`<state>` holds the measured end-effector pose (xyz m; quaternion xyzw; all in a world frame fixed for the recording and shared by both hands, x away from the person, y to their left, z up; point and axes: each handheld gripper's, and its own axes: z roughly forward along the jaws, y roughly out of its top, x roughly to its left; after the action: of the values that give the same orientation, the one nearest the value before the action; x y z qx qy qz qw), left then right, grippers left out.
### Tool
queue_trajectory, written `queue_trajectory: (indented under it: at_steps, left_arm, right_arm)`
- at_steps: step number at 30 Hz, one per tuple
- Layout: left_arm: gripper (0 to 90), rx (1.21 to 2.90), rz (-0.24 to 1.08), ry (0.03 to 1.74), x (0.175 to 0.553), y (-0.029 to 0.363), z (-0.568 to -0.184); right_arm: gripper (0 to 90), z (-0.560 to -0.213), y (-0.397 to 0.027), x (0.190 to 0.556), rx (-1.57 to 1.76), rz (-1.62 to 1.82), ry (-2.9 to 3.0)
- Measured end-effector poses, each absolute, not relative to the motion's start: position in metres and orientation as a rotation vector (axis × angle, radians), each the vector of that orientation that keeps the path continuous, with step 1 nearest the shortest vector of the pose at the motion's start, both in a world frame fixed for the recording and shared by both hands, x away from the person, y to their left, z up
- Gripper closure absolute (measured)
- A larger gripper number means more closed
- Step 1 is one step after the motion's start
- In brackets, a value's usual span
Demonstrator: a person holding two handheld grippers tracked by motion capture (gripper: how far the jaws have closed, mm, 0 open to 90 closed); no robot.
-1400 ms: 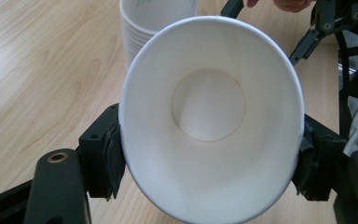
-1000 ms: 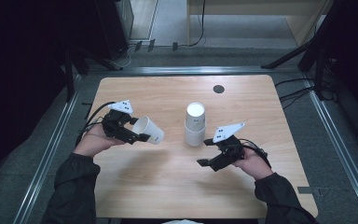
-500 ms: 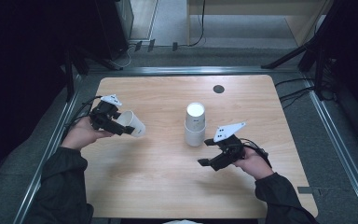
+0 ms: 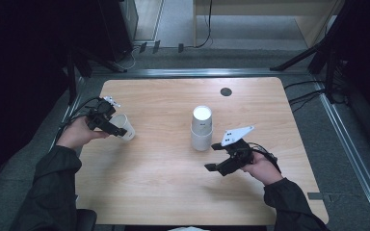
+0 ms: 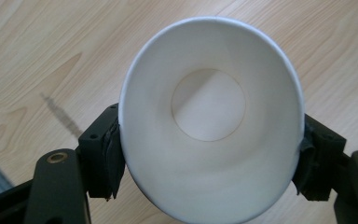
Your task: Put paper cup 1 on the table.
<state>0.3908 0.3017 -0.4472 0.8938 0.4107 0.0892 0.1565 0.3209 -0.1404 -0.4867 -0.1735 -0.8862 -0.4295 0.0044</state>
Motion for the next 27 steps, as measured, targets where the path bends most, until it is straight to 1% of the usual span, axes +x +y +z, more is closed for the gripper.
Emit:
queue_trajectory:
  at_steps: [14,22,27]
  left_arm:
    - [24.1,2.616,0.244,1.216,0.400,0.297,-0.467]
    - [21.6,2.595,0.237,1.218,0.401,0.298,-0.469]
    - [19.6,2.577,0.210,1.220,0.401,0.298,-0.470]
  right_arm:
    - [19.4,-0.486,-0.141,0.321,-0.539,-1.351,-2.777]
    - [19.4,-0.485,-0.141,0.321,-0.538,-1.357,-2.774]
    - [19.4,-0.485,-0.142,0.322,-0.540,-1.362,-2.772]
